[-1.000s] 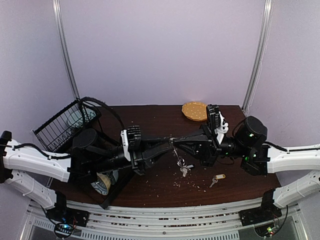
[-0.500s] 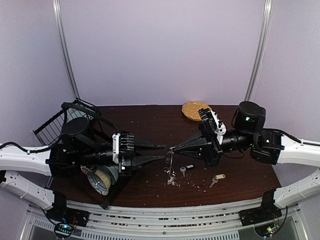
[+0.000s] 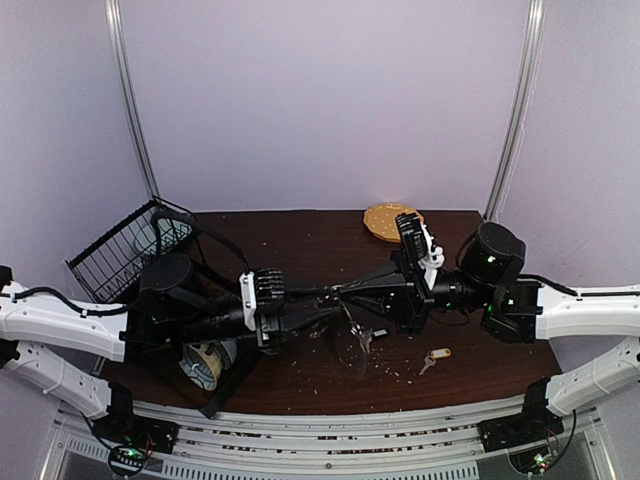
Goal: Put the keys on the keyring
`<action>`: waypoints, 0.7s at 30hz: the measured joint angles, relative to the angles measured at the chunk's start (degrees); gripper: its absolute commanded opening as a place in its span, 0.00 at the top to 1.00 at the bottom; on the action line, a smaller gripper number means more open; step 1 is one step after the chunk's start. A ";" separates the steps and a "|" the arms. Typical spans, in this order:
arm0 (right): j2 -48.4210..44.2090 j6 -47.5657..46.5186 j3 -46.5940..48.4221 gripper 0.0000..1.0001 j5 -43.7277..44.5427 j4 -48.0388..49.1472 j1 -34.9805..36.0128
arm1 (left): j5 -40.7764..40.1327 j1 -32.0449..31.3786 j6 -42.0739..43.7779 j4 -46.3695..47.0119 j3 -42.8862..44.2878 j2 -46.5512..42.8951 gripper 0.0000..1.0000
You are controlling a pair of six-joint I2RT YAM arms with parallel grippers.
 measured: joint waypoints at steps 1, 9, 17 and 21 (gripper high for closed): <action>0.02 0.52 -0.28 1.00 0.15 0.85 0.00 | 0.13 -0.02 -0.35 0.68 0.02 0.31 0.81; 0.02 1.62 -0.48 1.00 0.59 4.04 0.02 | 0.42 0.04 -2.08 3.96 0.17 0.90 0.68; 0.02 1.60 -0.48 1.00 0.87 4.09 0.02 | -1.86 0.04 -2.89 5.90 -1.51 -1.44 0.60; 0.02 1.60 -0.50 1.00 1.40 4.09 0.02 | -1.92 0.04 -4.07 6.10 -1.60 -1.81 0.73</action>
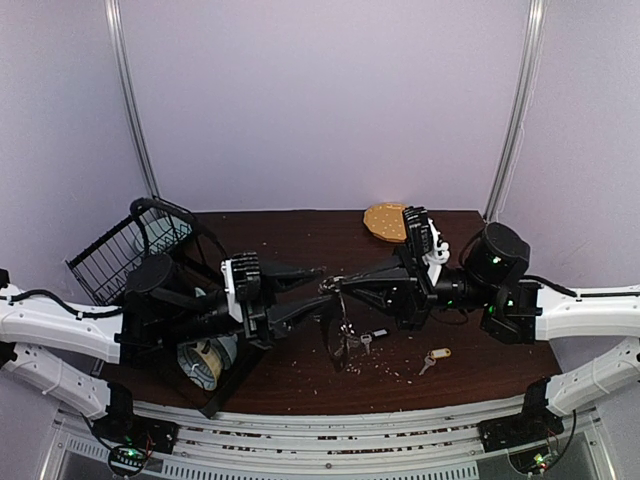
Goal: Put the keys on the keyring
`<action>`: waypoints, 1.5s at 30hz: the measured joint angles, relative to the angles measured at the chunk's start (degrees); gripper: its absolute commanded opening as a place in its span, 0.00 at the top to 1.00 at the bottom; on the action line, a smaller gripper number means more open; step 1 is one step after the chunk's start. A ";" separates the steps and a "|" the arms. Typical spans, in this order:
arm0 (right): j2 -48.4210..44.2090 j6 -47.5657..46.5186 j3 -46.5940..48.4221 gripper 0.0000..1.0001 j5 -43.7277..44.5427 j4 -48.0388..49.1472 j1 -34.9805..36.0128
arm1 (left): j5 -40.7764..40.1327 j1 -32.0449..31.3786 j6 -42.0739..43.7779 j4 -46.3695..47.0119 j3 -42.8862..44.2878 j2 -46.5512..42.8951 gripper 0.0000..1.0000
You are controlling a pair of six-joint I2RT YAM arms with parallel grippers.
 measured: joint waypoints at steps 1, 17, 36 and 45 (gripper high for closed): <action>0.00 0.00 0.00 1.00 0.09 0.00 0.00 | 0.04 0.00 -0.33 -0.31 0.04 0.02 0.78; -0.02 -0.07 -0.37 1.00 1.44 0.09 -0.02 | -2.82 0.00 -2.05 -3.08 2.64 2.08 0.89; -2.54 -5.27 -0.24 0.66 5.27 -8.15 -0.07 | -5.77 -0.33 -0.46 -10.54 4.35 1.88 1.00; -6.32 -16.48 7.63 0.76 7.41 -29.42 -0.04 | -9.90 -0.22 6.08 -34.58 14.64 0.98 1.00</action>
